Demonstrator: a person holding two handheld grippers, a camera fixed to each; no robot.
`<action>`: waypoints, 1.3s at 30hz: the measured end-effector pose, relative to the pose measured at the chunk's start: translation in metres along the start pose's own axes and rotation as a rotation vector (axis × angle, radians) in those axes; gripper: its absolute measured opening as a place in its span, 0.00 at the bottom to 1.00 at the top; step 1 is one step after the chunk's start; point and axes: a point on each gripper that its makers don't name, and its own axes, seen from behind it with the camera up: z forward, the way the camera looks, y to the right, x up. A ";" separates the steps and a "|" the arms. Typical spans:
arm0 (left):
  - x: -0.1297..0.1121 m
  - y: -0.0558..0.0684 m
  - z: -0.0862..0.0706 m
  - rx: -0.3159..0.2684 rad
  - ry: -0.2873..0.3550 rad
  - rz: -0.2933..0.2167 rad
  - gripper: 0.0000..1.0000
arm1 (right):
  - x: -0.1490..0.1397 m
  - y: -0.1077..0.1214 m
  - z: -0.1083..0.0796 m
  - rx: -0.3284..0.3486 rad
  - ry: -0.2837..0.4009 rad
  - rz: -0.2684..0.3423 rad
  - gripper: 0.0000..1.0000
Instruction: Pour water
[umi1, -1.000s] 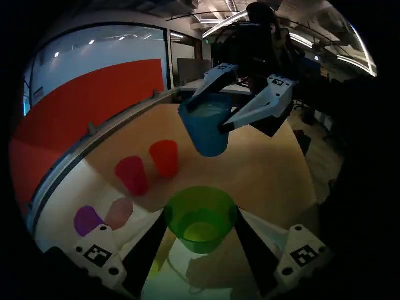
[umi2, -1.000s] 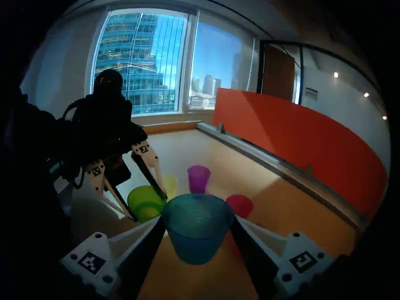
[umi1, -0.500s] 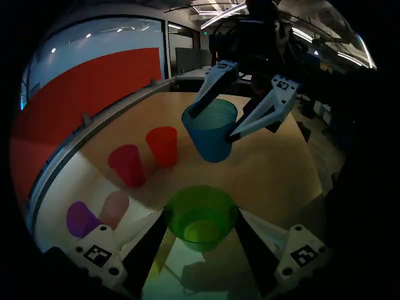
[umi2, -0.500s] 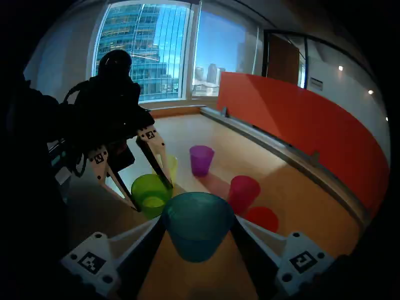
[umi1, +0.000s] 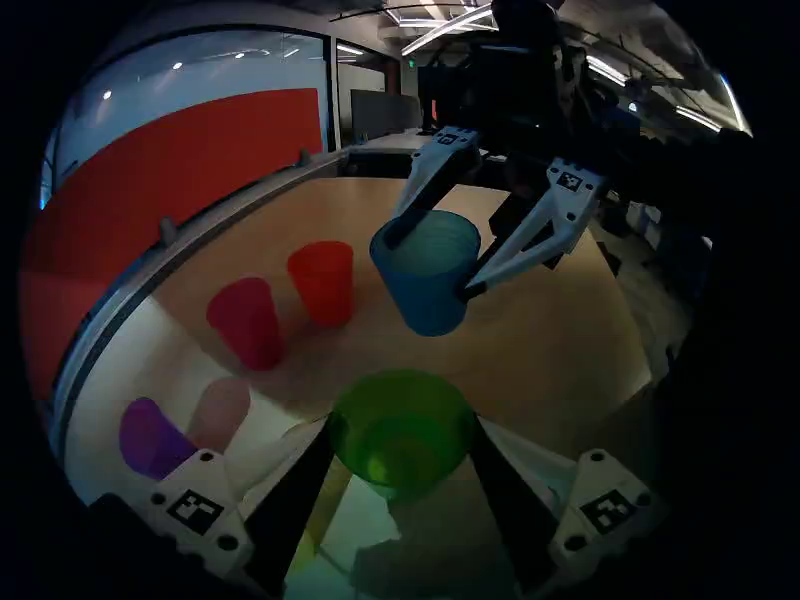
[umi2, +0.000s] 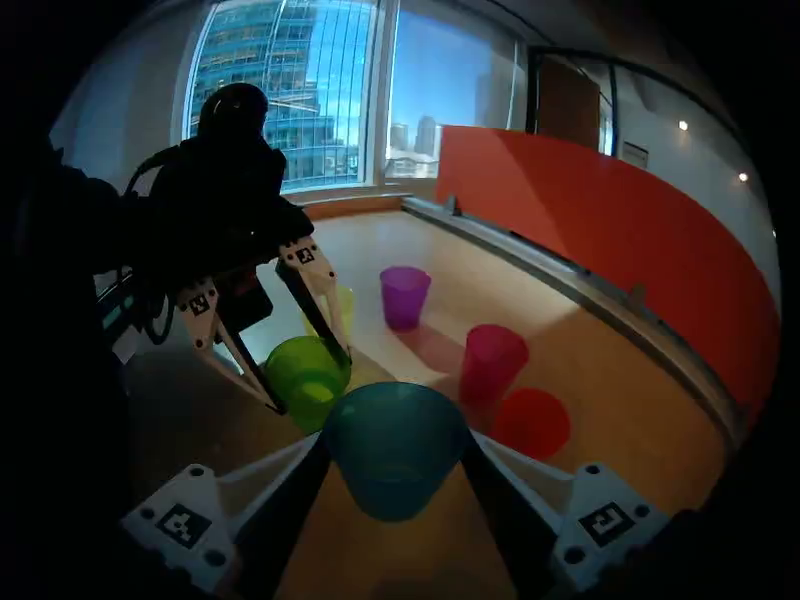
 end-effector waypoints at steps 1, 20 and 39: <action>-0.001 0.001 0.001 -0.001 -0.001 0.002 0.88 | -0.001 0.000 0.000 0.001 -0.003 -0.002 0.92; -0.014 0.001 0.003 -0.009 -0.002 -0.014 0.88 | -0.012 -0.004 0.008 0.011 -0.026 -0.001 0.92; -0.022 0.005 0.001 -0.014 -0.036 0.016 0.98 | -0.024 -0.012 0.023 0.026 -0.051 -0.024 0.92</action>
